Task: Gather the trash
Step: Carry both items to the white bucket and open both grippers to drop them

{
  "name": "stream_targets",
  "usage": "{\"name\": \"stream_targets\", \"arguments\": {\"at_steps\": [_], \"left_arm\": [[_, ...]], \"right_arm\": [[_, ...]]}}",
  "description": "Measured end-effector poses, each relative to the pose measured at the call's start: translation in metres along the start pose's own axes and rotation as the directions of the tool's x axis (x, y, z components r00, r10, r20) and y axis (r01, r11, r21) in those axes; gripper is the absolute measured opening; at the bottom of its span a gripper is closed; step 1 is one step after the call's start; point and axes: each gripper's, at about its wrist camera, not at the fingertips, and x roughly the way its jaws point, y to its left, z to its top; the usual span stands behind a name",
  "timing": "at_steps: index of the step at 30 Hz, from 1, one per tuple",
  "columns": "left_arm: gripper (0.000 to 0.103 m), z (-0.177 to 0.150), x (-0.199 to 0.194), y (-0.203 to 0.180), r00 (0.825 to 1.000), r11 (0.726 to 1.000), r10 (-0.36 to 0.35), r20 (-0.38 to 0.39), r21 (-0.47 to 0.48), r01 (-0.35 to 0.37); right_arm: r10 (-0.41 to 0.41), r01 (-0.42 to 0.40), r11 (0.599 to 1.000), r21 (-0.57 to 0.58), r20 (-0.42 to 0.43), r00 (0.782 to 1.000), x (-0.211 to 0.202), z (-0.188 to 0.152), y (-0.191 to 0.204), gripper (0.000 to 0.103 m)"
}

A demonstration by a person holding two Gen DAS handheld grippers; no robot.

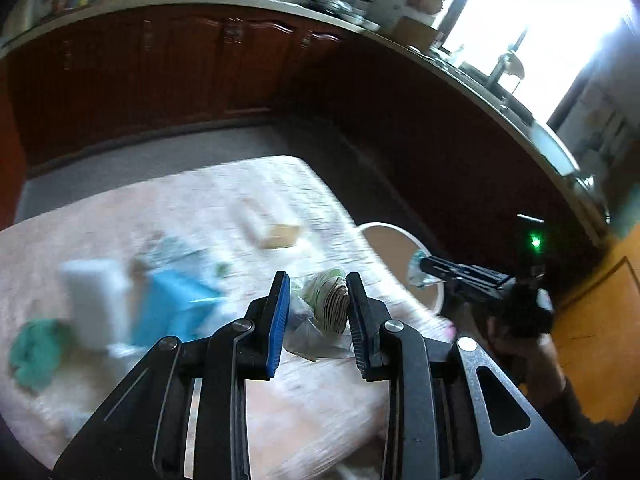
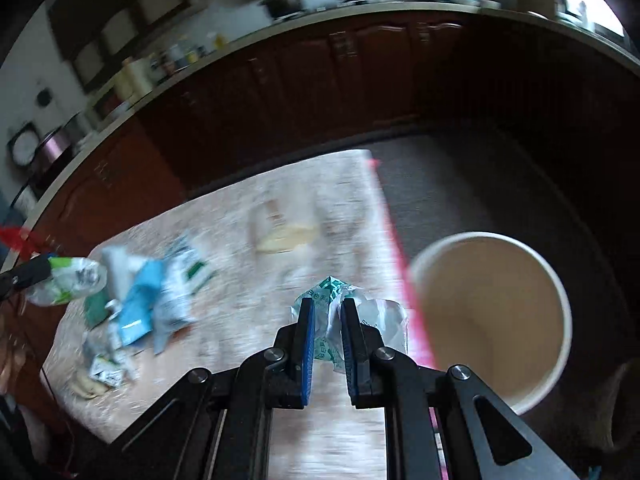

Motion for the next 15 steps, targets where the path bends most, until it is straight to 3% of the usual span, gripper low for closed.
{"name": "stream_targets", "arguments": {"at_steps": [6, 14, 15], "left_arm": [[0.026, 0.020, 0.077, -0.061, 0.996, 0.998, -0.065, -0.066, 0.000, 0.065], [0.027, 0.023, 0.167, -0.101, 0.985, 0.995, -0.095, -0.145, -0.045, 0.090], [0.033, 0.023, 0.175, -0.103, 0.983, 0.993, -0.110, -0.148, -0.061, 0.102]], "right_arm": [[-0.071, 0.073, 0.992, 0.106, -0.019, 0.997, 0.009, 0.004, -0.070, 0.012], [-0.070, 0.084, 0.972, 0.219, -0.071, 0.995, 0.032, 0.005, -0.127, 0.012], [-0.075, 0.091, 0.970, 0.227, -0.078, 0.994, 0.034, 0.005, -0.131, 0.013]]}}
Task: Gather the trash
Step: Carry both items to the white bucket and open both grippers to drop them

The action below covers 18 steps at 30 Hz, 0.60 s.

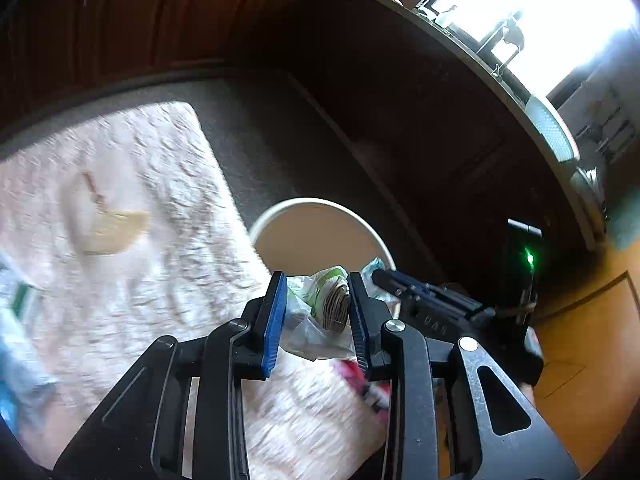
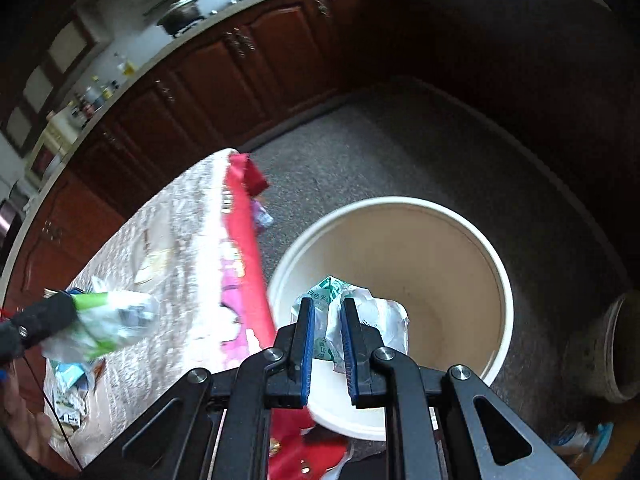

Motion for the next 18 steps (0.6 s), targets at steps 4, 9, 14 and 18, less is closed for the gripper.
{"name": "stream_targets", "arguments": {"at_steps": [4, 9, 14, 18], "left_arm": [[0.058, 0.001, 0.021, -0.001, 0.999, 0.999, -0.030, -0.014, -0.017, 0.030], [0.059, -0.004, 0.026, -0.004, 1.000, 1.000, -0.004, -0.025, -0.001, 0.004], [0.059, -0.012, 0.010, -0.004, 0.999, 0.999, 0.042, 0.013, 0.034, -0.043], [0.059, -0.016, 0.004, -0.003, 0.994, 0.993, 0.097, 0.046, 0.059, -0.100]], "right_arm": [[-0.045, 0.045, 0.999, 0.030, -0.010, 0.999, 0.003, -0.005, -0.012, 0.051], [-0.050, 0.050, 0.998, 0.045, 0.003, 0.999, -0.001, -0.010, -0.019, 0.052], [-0.045, 0.045, 0.997, 0.058, 0.006, 0.999, -0.004, -0.012, -0.022, 0.052], [-0.049, 0.049, 0.998, 0.042, 0.010, 0.999, -0.004, -0.014, -0.013, 0.052]]}}
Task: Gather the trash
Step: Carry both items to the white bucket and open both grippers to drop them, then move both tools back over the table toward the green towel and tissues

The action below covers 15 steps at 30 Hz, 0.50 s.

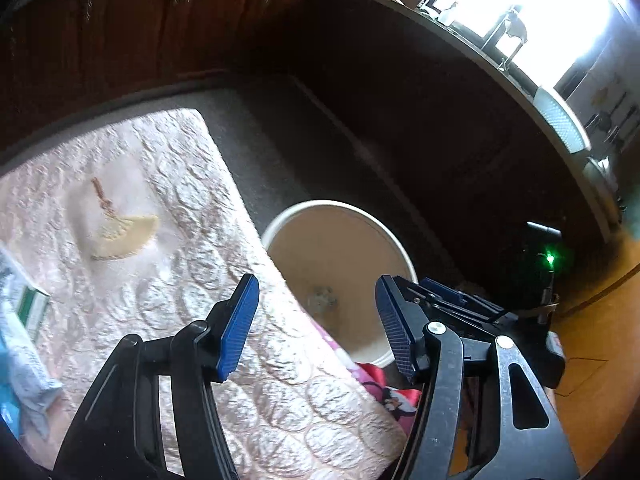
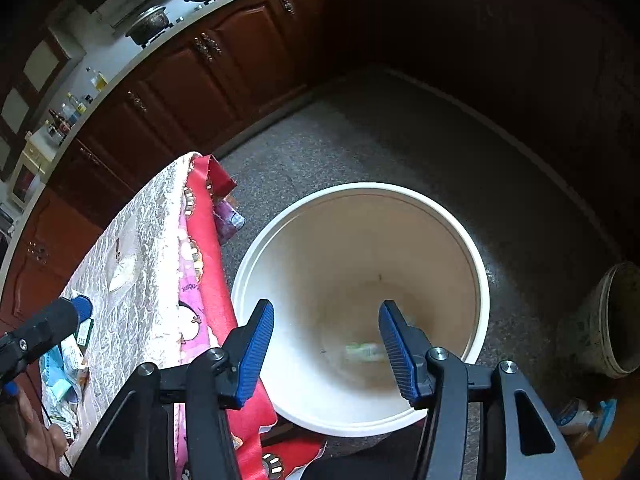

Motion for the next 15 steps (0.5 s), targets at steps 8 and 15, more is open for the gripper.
{"name": "stream_targets", "arguments": {"at_steps": [8, 15], "left_arm": [[0.059, -0.011, -0.015, 0.007, 0.995, 0.994, 0.092, 0.039, 0.051, -0.094], [0.059, -0.014, -0.030, 0.012, 0.987, 0.987, 0.139, 0.076, 0.066, -0.144]], "right_arm": [[-0.009, 0.009, 0.999, -0.037, 0.020, 1.000, -0.008, -0.006, 0.012, 0.055], [-0.019, 0.022, 0.998, -0.061, 0.058, 0.998, -0.020, -0.008, 0.022, 0.064]]}}
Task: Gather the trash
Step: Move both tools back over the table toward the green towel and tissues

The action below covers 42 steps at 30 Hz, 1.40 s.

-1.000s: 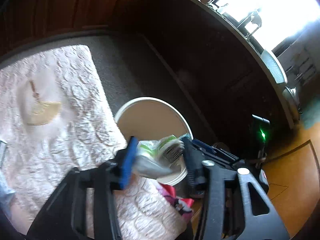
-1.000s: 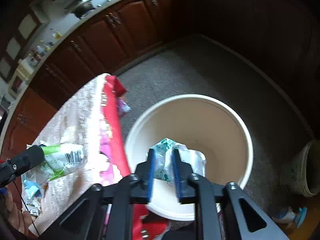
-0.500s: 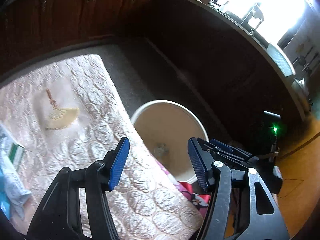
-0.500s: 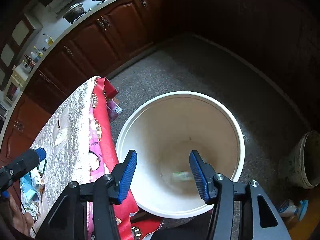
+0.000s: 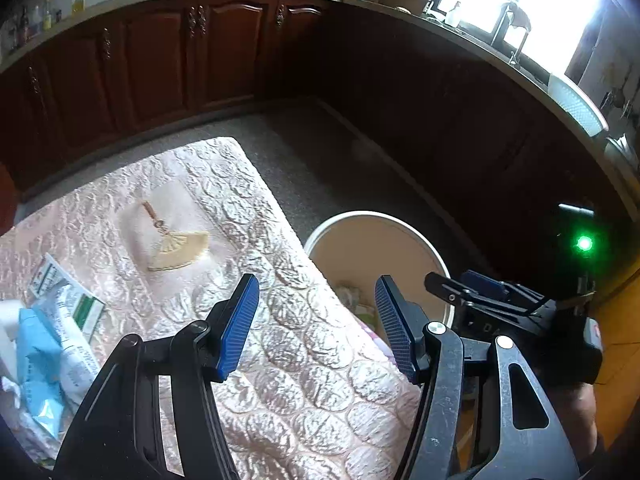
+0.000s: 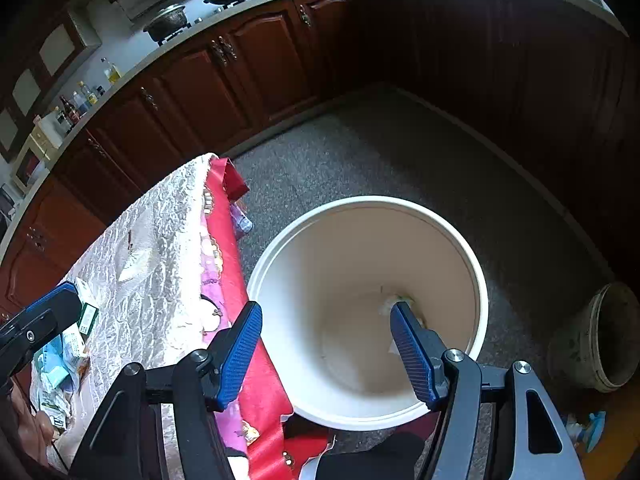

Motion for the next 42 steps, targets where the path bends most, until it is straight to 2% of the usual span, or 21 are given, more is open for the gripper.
{"name": "stream_targets", "arguments": {"at_steps": [10, 17, 24, 34, 40, 42], "left_arm": [[0.059, -0.012, -0.033, 0.016, 0.994, 0.996, 0.092, 0.063, 0.002, -0.092], [0.059, -0.023, -0.061, 0.041, 0.984, 0.989, 0.150, 0.098, -0.031, -0.148], [0.059, -0.037, -0.090, 0.069, 0.973, 0.980, 0.194, 0.121, -0.072, -0.187], [0.059, -0.066, -0.133, 0.135, 0.966, 0.959, 0.236, 0.107, -0.186, -0.214], [0.059, -0.087, -0.167, 0.190, 0.949, 0.933, 0.293, 0.113, -0.251, -0.258], [0.063, -0.095, -0.176, 0.211, 0.943, 0.921, 0.315, 0.108, -0.273, -0.277]], "right_arm": [[0.023, -0.020, 0.998, -0.061, 0.048, 0.999, -0.025, -0.003, 0.037, 0.065], [0.080, -0.072, 0.988, -0.135, 0.054, 0.995, -0.037, -0.010, 0.083, 0.071], [0.129, -0.117, 0.968, -0.221, 0.039, 0.991, -0.040, -0.018, 0.132, 0.071], [0.203, -0.199, 0.924, -0.326, -0.022, 0.979, -0.033, -0.038, 0.200, 0.076], [0.235, -0.239, 0.898, -0.370, -0.056, 0.970, -0.027, -0.050, 0.234, 0.076], [0.248, -0.255, 0.886, -0.387, -0.070, 0.966, -0.023, -0.054, 0.246, 0.076]]}}
